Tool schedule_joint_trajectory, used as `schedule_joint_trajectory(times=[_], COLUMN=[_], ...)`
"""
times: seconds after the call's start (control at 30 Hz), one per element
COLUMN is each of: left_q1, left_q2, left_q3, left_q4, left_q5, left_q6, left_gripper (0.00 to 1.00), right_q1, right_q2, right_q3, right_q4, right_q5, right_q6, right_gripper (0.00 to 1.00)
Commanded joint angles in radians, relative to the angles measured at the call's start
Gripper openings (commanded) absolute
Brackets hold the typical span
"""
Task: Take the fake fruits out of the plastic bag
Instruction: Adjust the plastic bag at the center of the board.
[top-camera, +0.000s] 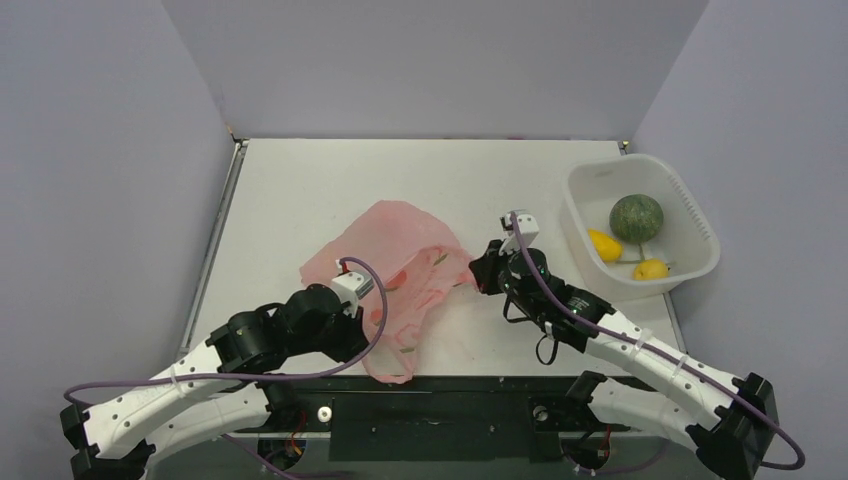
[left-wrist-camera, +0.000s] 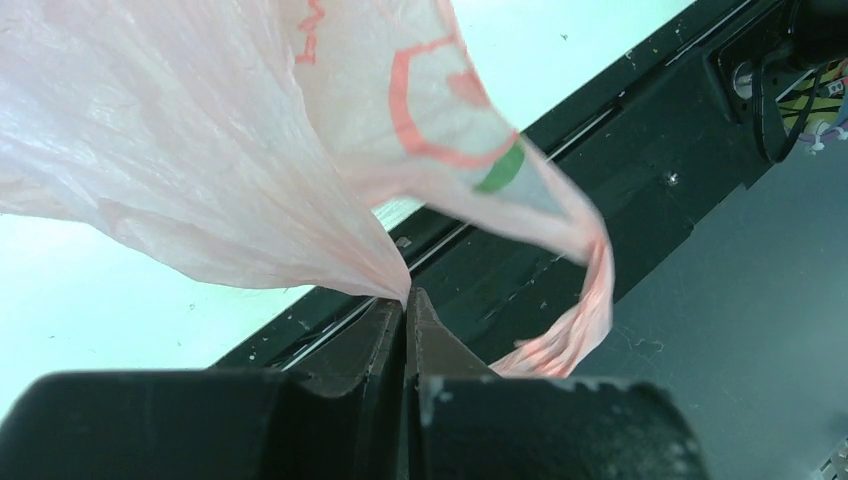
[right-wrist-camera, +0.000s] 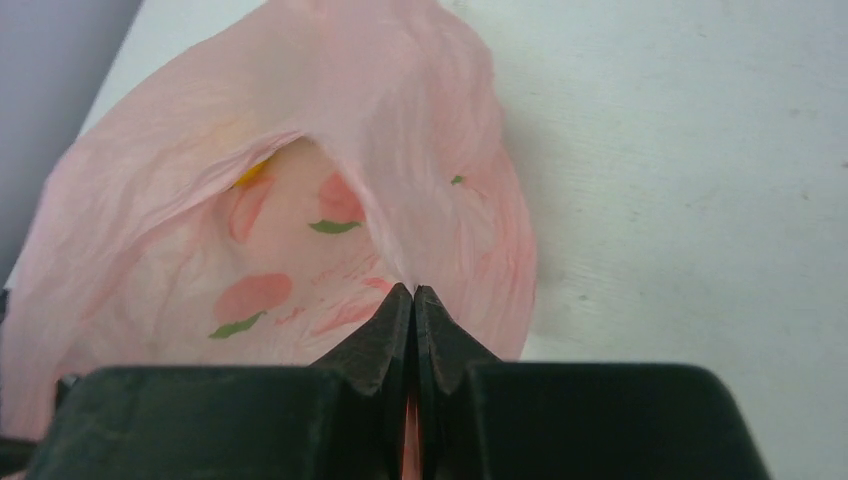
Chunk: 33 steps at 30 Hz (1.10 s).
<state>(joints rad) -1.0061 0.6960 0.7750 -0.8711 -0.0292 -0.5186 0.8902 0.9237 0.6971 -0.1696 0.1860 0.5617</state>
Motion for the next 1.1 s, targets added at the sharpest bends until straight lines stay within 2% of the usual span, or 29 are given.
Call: schedule_joint_trajectory(times=[0.0, 0.1, 0.17, 0.3, 0.43, 0.47, 0.5, 0.57, 0.7, 0.83, 1.07], left_q1=[-0.003, -0.003, -0.005, -0.006, -0.007, -0.006, -0.006, -0.006, -0.005, -0.006, -0.01], left_q2=[-0.039, -0.093, -0.109, -0.096, -0.097, -0.104, -0.11, -0.129, -0.11, -0.001, 0.379], left_q3=[0.014, 0.01, 0.009, 0.011, 0.036, 0.05, 0.072, 0.116, 0.278, 0.441, 0.572], left_q4=[0.031, 0.037, 0.043, 0.033, 0.026, 0.022, 0.021, 0.039, 0.016, -0.025, -0.015], left_q5=[-0.028, -0.036, -0.033, -0.029, -0.019, -0.008, -0.002, 0.019, -0.026, -0.136, -0.291], left_q6=[-0.012, -0.015, -0.016, -0.012, -0.005, -0.001, 0.002, -0.002, 0.011, 0.132, 0.396], left_gripper=[0.0, 0.0, 0.0, 0.0, 0.0, 0.05, 0.18, 0.31, 0.45, 0.49, 0.51], right_q1=[-0.133, -0.149, -0.149, -0.105, -0.069, -0.061, -0.036, 0.01, 0.07, 0.074, 0.071], right_q2=[0.091, 0.239, 0.295, 0.249, 0.205, 0.196, 0.177, 0.148, 0.099, 0.081, 0.064], right_q3=[0.101, 0.21, 0.245, 0.209, 0.214, 0.217, 0.217, 0.216, 0.216, 0.226, 0.236], right_q4=[-0.129, -0.235, -0.255, -0.192, -0.207, -0.21, -0.213, -0.211, -0.191, -0.183, -0.189], right_q5=[-0.048, 0.169, 0.227, 0.182, 0.107, 0.079, 0.072, 0.069, 0.058, 0.041, 0.042], right_q6=[0.02, -0.018, -0.031, -0.058, -0.091, -0.095, -0.103, -0.105, -0.098, -0.104, -0.119], right_gripper=[0.0, 0.0, 0.0, 0.0, 0.0, 0.0, 0.0, 0.0, 0.0, 0.0, 0.0])
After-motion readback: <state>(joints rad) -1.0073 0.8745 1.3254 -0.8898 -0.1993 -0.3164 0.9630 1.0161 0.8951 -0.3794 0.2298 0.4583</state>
